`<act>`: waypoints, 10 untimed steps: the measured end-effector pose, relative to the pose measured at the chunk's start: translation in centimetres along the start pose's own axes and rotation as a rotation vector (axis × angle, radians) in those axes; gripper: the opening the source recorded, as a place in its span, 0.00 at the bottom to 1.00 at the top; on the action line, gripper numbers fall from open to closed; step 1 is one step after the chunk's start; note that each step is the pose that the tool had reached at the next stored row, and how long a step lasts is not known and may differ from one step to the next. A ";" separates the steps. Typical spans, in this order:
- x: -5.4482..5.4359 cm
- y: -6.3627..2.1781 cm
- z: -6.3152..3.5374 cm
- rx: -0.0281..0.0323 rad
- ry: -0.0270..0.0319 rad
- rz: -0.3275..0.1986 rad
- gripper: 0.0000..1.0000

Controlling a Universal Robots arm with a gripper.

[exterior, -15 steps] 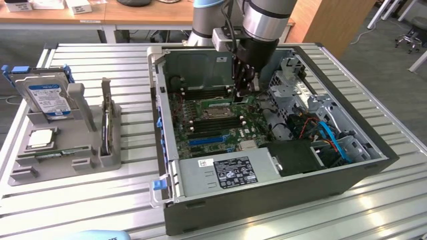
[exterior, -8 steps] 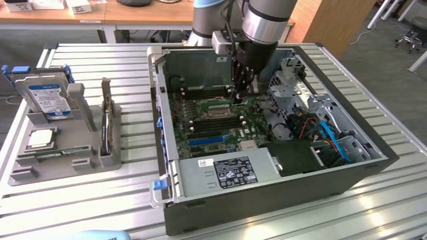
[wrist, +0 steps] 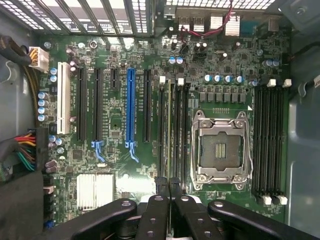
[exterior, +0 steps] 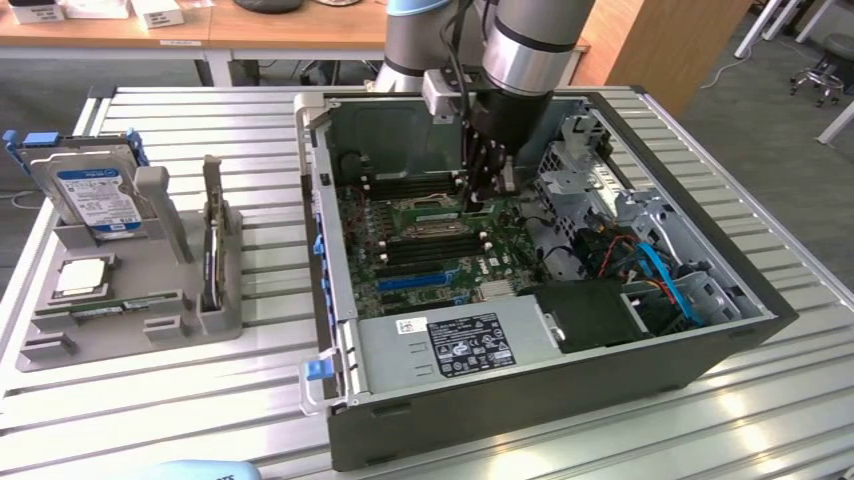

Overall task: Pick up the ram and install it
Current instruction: 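Insert the ram into the slot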

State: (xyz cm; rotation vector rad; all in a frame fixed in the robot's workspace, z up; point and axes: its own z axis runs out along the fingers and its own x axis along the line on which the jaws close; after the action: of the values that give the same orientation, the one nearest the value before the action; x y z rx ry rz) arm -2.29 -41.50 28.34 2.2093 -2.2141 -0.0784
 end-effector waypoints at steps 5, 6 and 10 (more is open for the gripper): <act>0.0 -0.02 0.44 0.0000 -0.0002 0.000 0.12; 0.0 -0.02 0.52 0.0000 -0.0001 0.000 0.12; 0.0 -0.04 0.81 0.0000 -0.0001 0.000 0.12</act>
State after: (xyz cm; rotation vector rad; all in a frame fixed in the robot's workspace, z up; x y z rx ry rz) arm -2.29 -41.50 27.53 2.2094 -2.2142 -0.0785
